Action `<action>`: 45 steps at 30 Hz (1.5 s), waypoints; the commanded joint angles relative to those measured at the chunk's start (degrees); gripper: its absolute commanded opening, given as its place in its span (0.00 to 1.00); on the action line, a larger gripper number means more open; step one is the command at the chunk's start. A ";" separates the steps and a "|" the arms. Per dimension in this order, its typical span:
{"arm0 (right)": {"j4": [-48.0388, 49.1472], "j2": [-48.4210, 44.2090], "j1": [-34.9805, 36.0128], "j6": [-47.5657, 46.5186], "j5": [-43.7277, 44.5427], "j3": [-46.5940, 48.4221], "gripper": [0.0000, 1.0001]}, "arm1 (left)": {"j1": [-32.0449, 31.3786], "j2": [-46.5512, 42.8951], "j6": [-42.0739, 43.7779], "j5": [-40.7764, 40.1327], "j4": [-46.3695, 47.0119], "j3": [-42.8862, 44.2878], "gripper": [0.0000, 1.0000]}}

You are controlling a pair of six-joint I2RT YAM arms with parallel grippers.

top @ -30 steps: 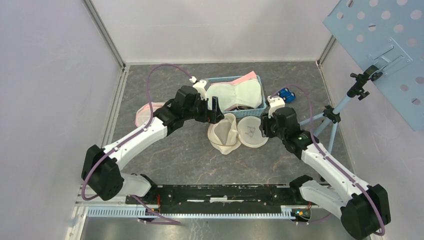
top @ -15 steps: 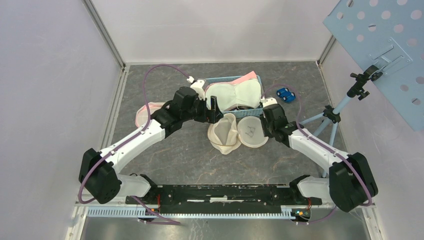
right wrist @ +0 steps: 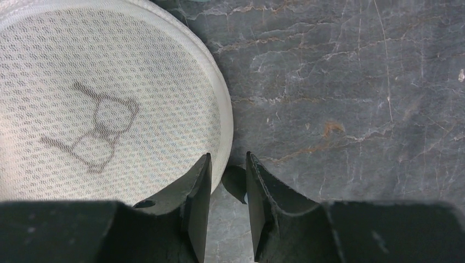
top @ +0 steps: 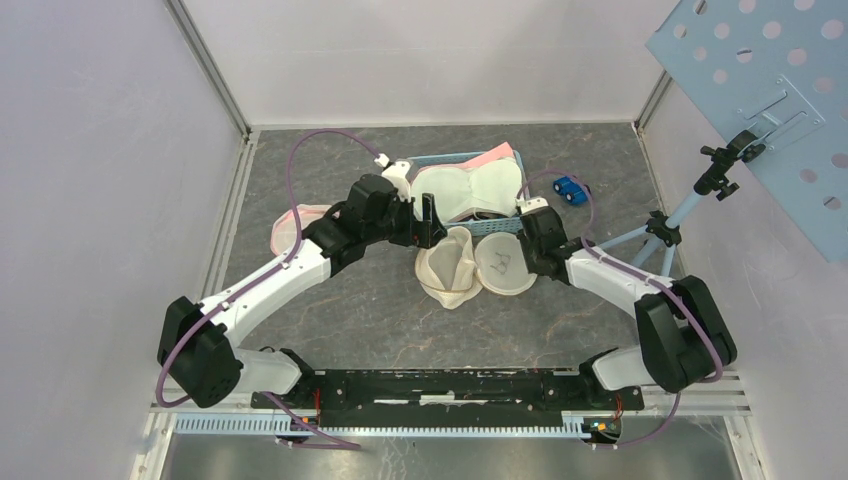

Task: Unzip the laundry bag and remove the bra
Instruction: Pick up the laundry bag at the center of the board.

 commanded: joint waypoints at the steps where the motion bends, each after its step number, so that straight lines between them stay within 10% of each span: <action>1: 4.68 1.62 -0.48 -0.83 -0.71 1.37 0.35 | -0.20 -1.66 0.70 -2.51 -0.67 2.31 0.93; 15: 6.14 5.65 -3.29 0.55 -6.60 -0.57 0.30 | -0.22 -4.90 4.78 -9.56 -4.40 5.29 0.94; 21: 4.15 3.45 -3.64 0.87 -7.23 2.14 0.00 | -0.19 -5.19 5.20 -9.50 -5.17 5.10 0.94; 45: -8.06 -15.93 -1.00 -5.51 -7.13 13.26 0.00 | -0.11 -4.66 -1.20 -4.69 1.15 -7.83 0.92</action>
